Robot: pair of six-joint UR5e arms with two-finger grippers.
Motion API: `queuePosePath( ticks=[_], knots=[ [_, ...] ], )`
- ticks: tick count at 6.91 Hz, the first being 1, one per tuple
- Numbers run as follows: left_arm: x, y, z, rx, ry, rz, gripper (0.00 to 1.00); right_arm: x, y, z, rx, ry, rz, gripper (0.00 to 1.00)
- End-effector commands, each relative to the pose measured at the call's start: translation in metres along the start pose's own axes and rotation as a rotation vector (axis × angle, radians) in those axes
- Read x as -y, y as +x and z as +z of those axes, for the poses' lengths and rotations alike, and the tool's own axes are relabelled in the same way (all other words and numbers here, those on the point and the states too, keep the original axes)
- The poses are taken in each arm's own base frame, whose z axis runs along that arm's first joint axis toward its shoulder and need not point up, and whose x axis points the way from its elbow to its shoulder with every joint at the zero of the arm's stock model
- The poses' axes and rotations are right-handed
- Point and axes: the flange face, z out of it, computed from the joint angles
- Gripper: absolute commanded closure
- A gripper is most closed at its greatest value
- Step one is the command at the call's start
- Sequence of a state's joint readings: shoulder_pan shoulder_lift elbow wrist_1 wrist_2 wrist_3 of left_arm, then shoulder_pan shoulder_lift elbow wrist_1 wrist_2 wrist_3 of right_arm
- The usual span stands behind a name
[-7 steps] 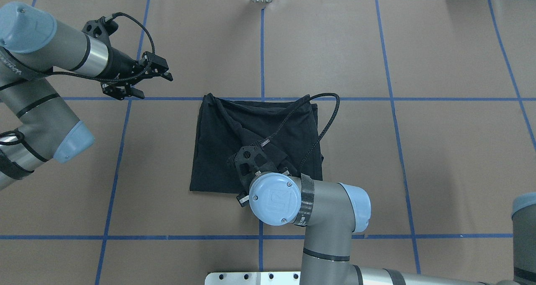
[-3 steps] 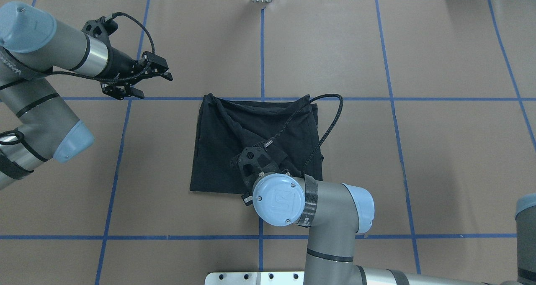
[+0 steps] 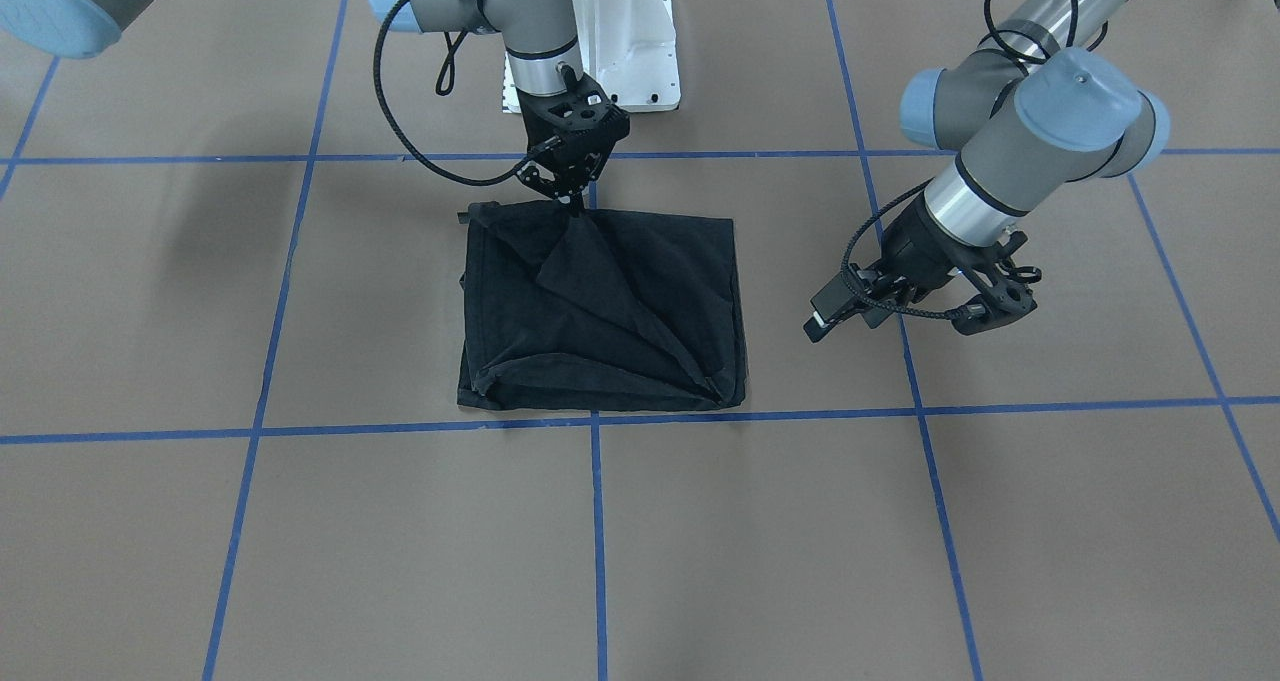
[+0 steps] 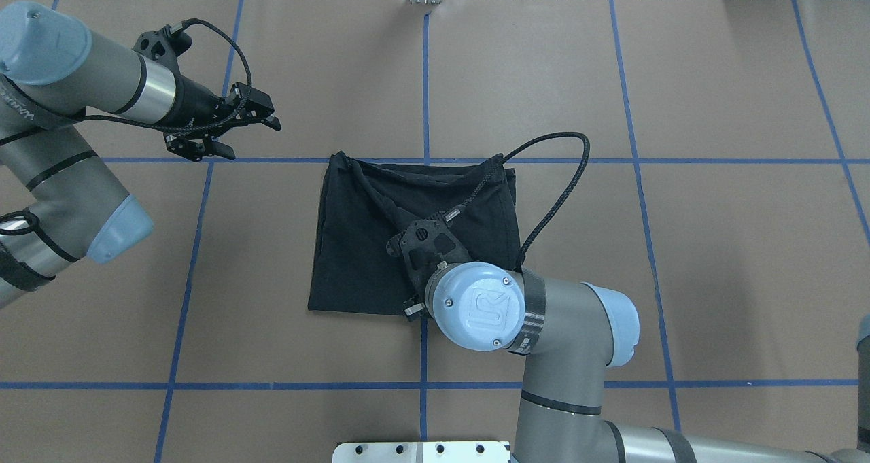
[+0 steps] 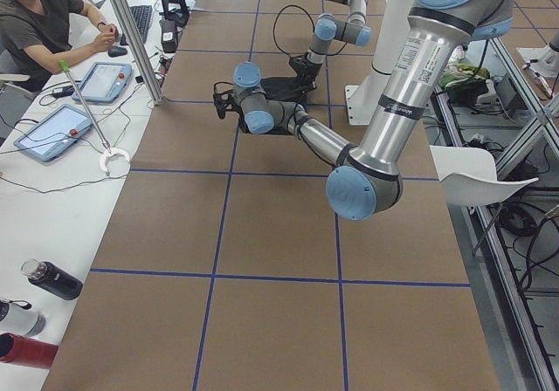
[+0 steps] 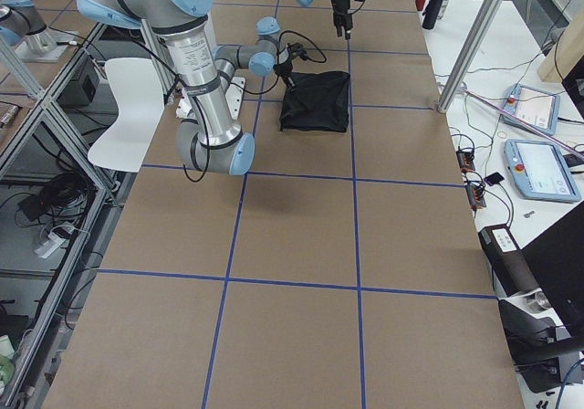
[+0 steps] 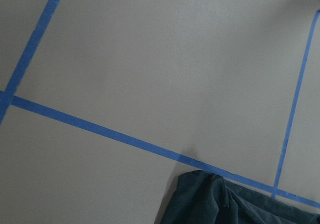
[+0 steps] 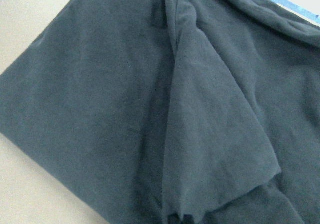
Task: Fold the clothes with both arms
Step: 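Raise the right gripper off the shirt toward its far edge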
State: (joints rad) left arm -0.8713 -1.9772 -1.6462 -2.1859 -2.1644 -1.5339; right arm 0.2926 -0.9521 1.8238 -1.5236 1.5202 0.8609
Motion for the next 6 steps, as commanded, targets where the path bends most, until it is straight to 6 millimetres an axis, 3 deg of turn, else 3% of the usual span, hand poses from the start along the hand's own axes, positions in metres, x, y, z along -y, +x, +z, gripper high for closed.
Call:
queuePosePath(
  ticks=[1,4,6],
  knots=[
    [0.0,0.001,-0.001,-0.002,0.0,0.002,0.01,0.025,0.032,-0.009,-0.028,0.02,0.02,1.0],
    [-0.003,0.007,-0.003,-0.011,-0.001,0.005,0.01,0.058,0.101,-0.002,-0.108,0.029,0.032,1.0],
    [-0.003,0.009,-0.003,-0.012,0.001,0.006,0.01,0.073,0.128,0.018,-0.164,0.02,0.062,1.0]
  ],
)
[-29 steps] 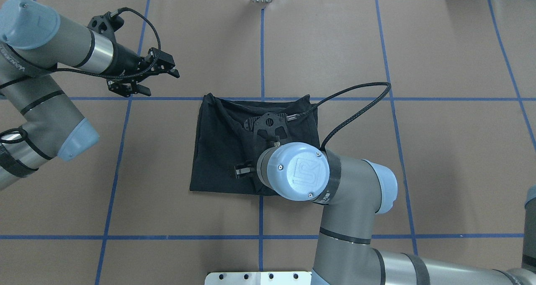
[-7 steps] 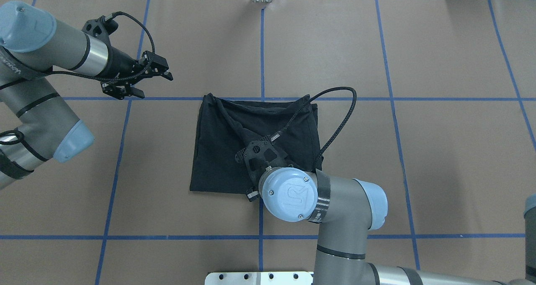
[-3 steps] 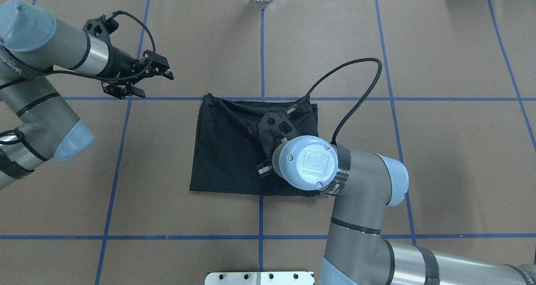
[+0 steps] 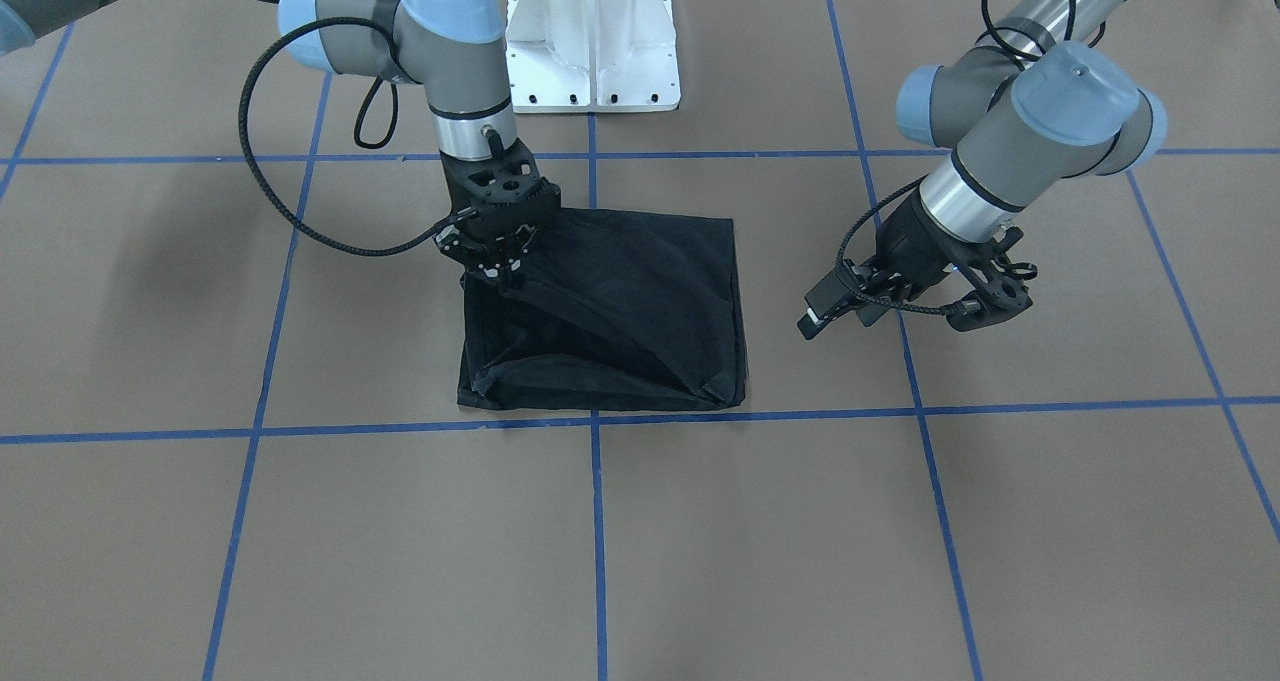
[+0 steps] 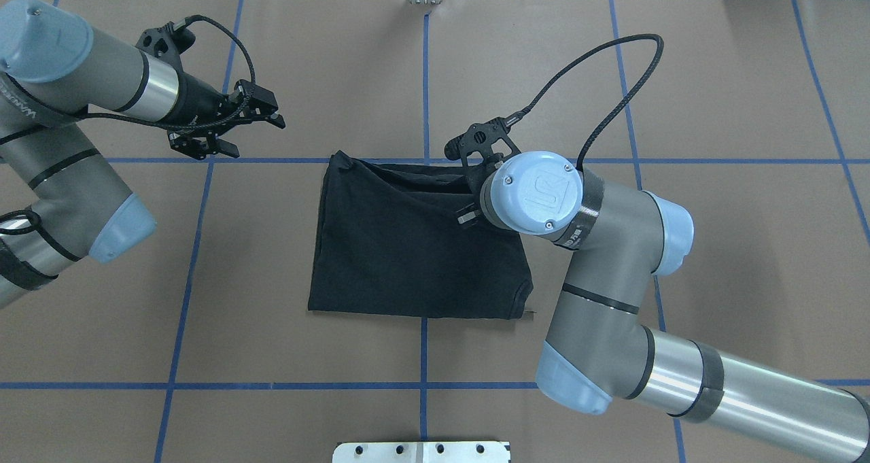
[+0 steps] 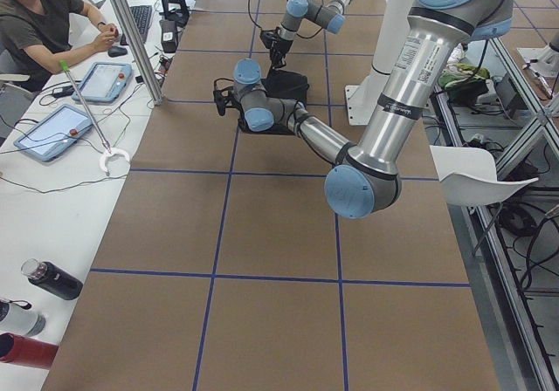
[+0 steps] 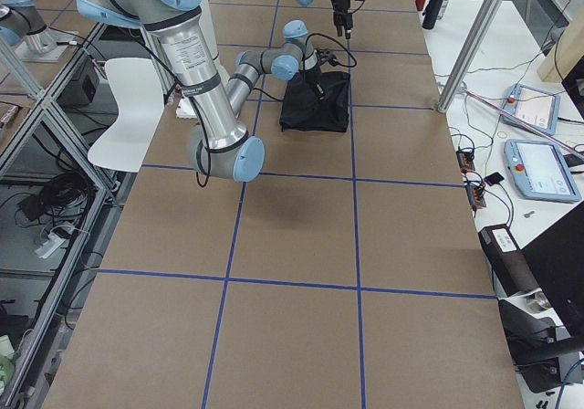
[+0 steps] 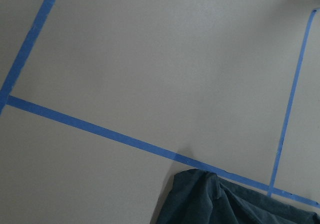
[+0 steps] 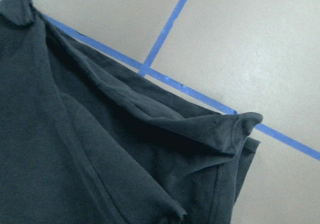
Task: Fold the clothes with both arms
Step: 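Raise the right gripper off the shirt toward its far edge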
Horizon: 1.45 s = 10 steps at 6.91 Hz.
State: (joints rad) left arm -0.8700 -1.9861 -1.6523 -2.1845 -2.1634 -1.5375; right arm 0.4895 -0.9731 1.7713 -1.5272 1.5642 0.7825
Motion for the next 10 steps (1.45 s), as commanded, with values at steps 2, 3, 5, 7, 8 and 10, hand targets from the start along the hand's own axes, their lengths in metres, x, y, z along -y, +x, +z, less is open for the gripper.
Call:
queuePosePath(
  ticks=[2,3,5,7,8,10],
  knots=[
    [-0.001,0.001,0.0,-0.002,-0.001,0.003,0.01,0.013,0.027,0.032,-0.074,-0.021,0.031,1.0],
    [0.0,0.001,0.001,-0.001,0.0,0.002,0.01,0.014,0.029,0.032,-0.078,-0.02,0.033,1.0],
    [-0.001,0.002,0.001,-0.002,-0.001,0.003,0.01,0.024,0.042,0.032,-0.091,-0.013,0.064,0.01],
    [0.0,0.003,0.0,-0.004,0.0,0.003,0.01,0.051,0.064,0.013,-0.026,-0.038,0.1,0.0],
    [0.001,0.002,0.0,-0.003,0.002,0.003,0.01,0.057,0.057,0.004,-0.008,-0.026,0.099,0.0],
    [0.007,-0.001,-0.007,-0.006,0.011,0.003,0.01,0.065,0.06,-0.012,0.06,-0.074,0.125,0.0]
  ],
)
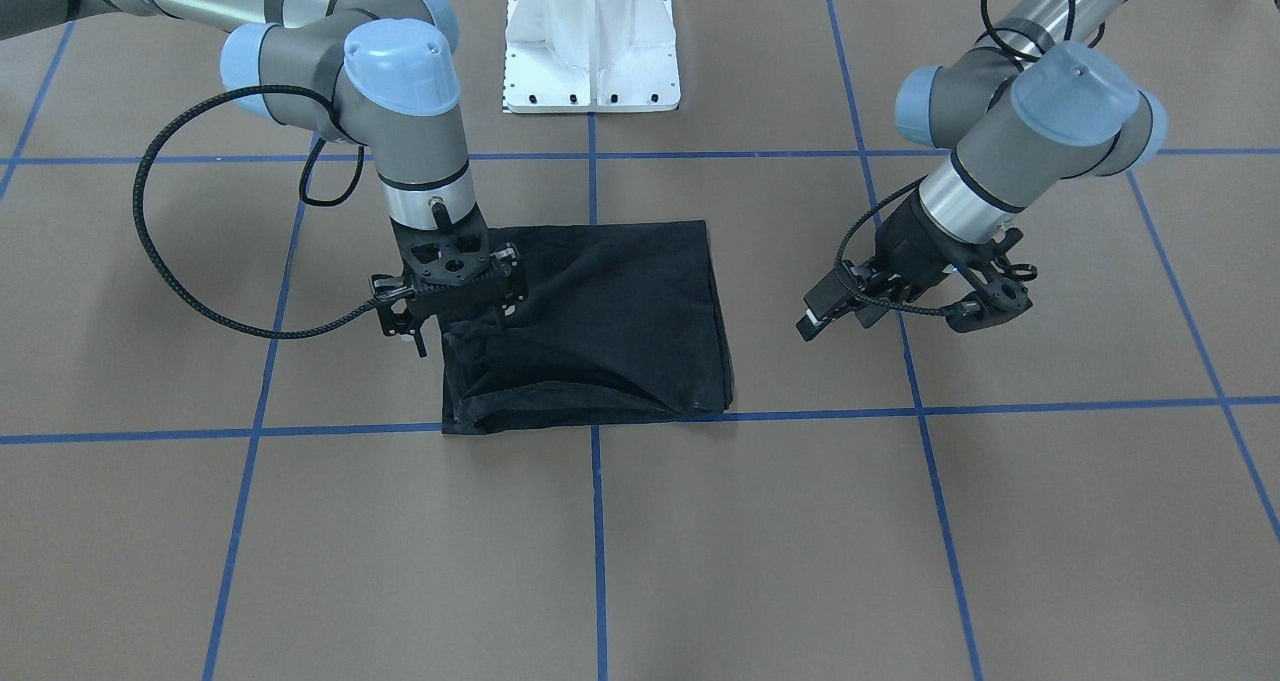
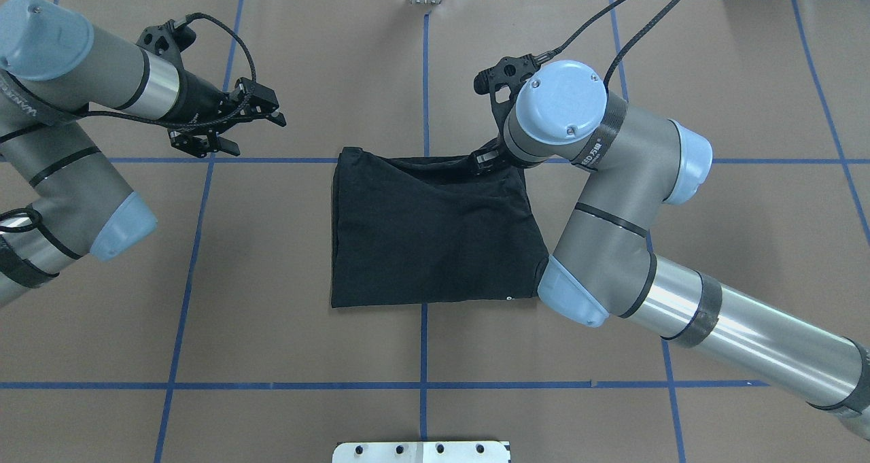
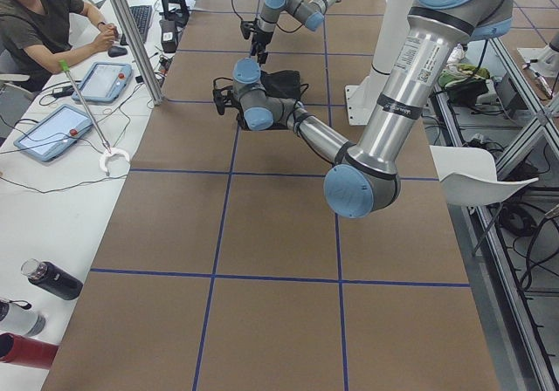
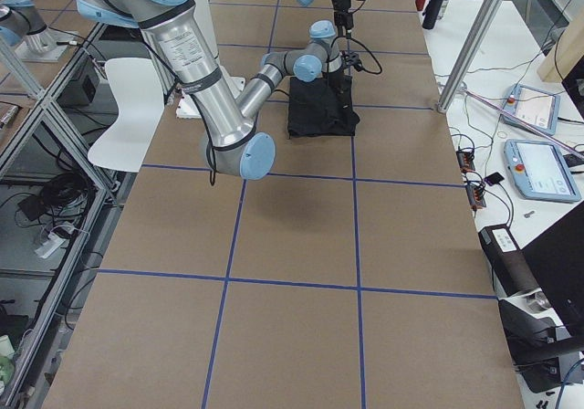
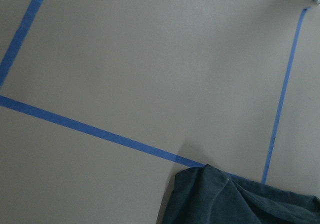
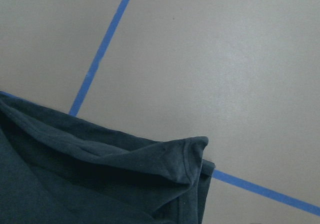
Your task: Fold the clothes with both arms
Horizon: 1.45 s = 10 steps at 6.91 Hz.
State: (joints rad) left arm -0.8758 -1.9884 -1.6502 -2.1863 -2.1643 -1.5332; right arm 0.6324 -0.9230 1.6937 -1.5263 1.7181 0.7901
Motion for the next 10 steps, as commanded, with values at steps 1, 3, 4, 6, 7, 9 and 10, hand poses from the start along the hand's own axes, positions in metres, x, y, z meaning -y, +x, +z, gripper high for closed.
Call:
queuePosePath(
  ticks=[1,3,4,6,7,9,10],
  knots=[
    [0.006,-0.005,-0.006,0.003,0.011,0.042,0.01,0.01,0.018,-0.031,0.029,-0.05,0.044,0.0],
    [0.036,-0.017,-0.027,0.067,0.054,0.14,0.01,0.025,0.082,-0.079,-0.004,-0.122,0.143,0.0],
    [0.053,-0.029,-0.046,0.109,0.075,0.222,0.01,0.024,0.139,-0.087,0.027,-0.167,0.196,0.0],
    [0.088,-0.077,-0.09,0.178,0.12,0.419,0.01,-0.013,0.236,-0.109,-0.003,-0.17,0.195,0.0],
    [0.116,-0.111,-0.126,0.209,0.145,0.507,0.01,-0.023,0.289,-0.115,-0.01,-0.186,0.187,0.0],
    [0.157,-0.176,-0.16,0.26,0.127,0.608,0.01,-0.061,0.394,-0.126,0.051,-0.239,0.189,0.0],
    [0.17,-0.213,-0.165,0.297,0.116,0.594,0.01,-0.082,0.429,-0.122,0.058,-0.261,0.145,0.0]
  ],
)
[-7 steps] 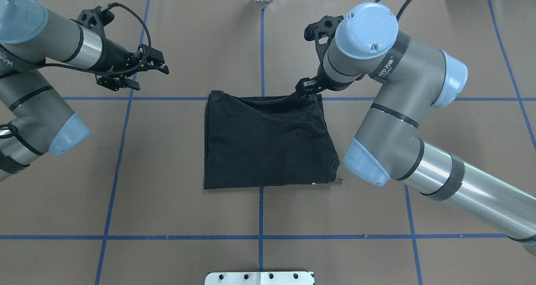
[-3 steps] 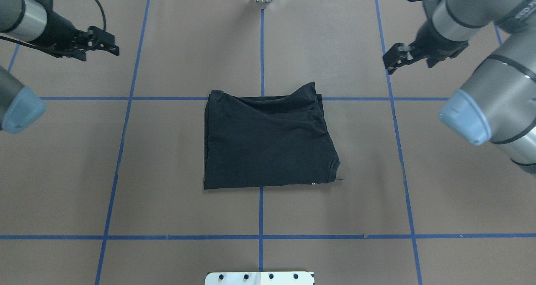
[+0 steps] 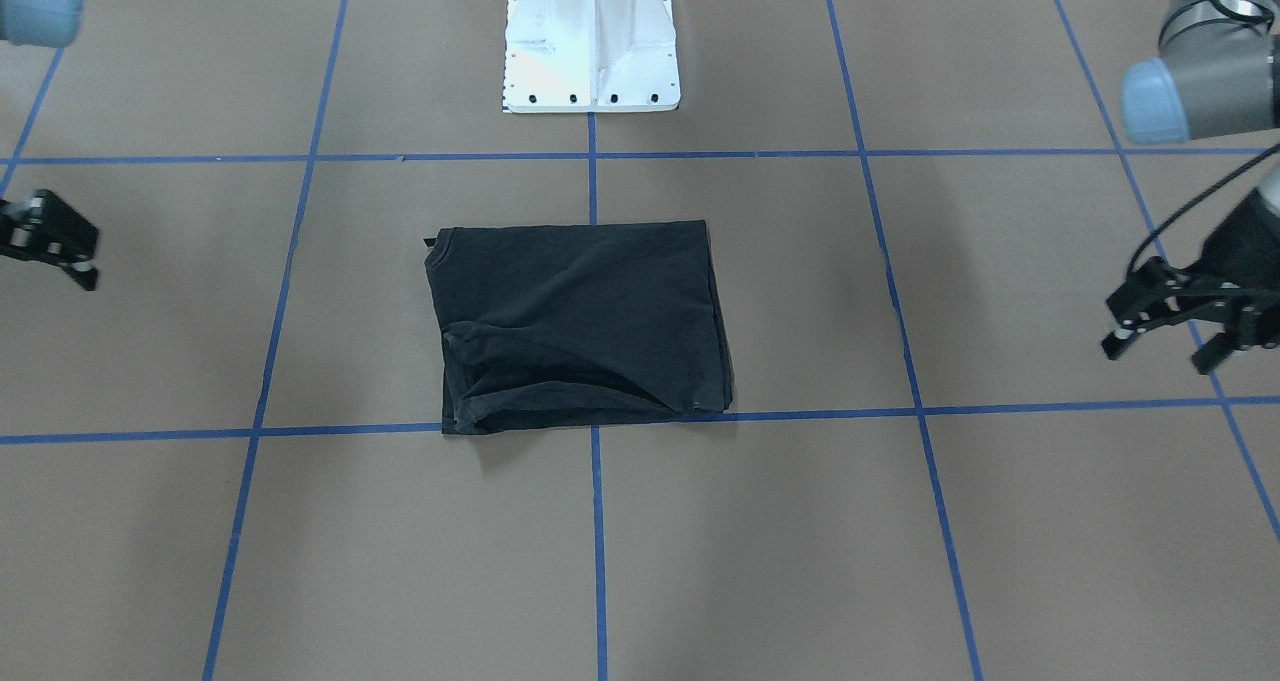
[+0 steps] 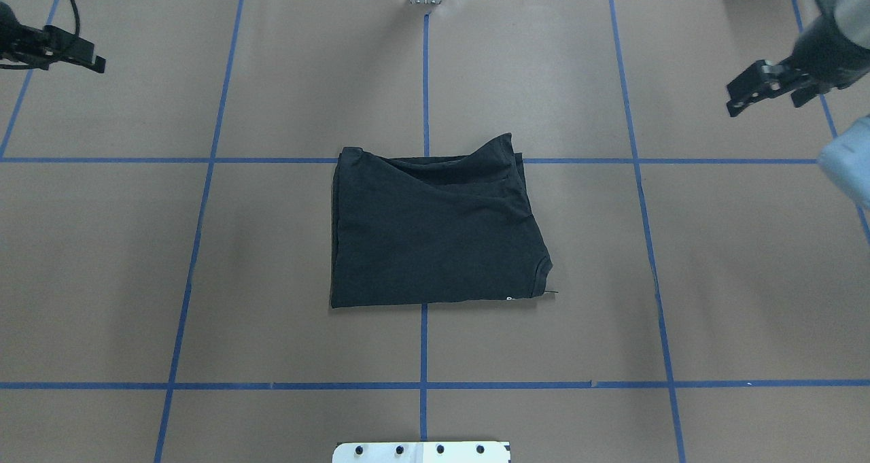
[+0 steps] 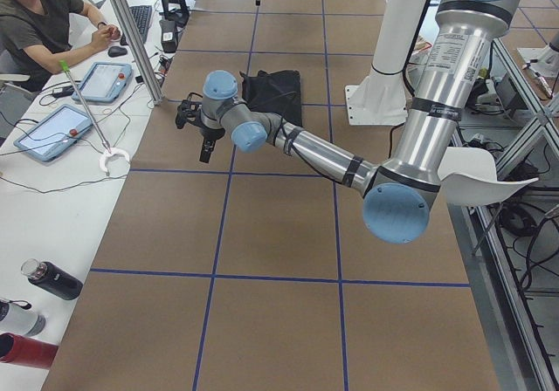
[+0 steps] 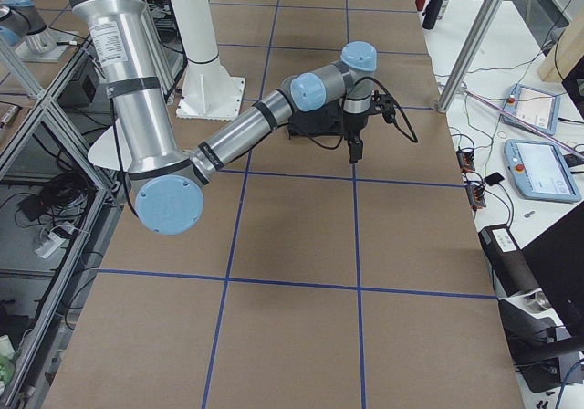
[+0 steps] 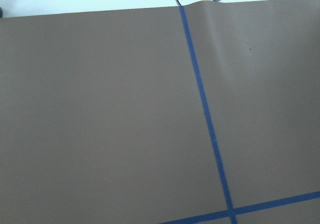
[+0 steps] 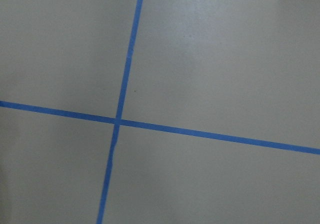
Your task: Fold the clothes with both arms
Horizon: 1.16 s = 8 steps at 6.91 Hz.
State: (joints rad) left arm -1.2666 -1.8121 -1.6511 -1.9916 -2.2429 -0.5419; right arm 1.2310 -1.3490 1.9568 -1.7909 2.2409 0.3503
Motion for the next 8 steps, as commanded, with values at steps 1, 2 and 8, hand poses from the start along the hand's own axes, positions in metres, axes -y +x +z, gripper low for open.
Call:
queuePosePath(
  ticks=[1,2,8],
  knots=[
    [-0.009,-0.066,0.004,0.051,-0.026,-0.02,0.01,-0.014,0.086,0.001,0.039,-0.032,0.016,0.0],
    [-0.007,-0.089,-0.006,0.066,-0.007,-0.031,0.01,-0.024,0.109,0.015,0.068,-0.069,0.065,0.0],
    [-0.047,-0.226,-0.041,0.171,-0.025,0.119,0.01,-0.094,0.24,0.044,0.05,-0.135,0.193,0.0]
  ],
)
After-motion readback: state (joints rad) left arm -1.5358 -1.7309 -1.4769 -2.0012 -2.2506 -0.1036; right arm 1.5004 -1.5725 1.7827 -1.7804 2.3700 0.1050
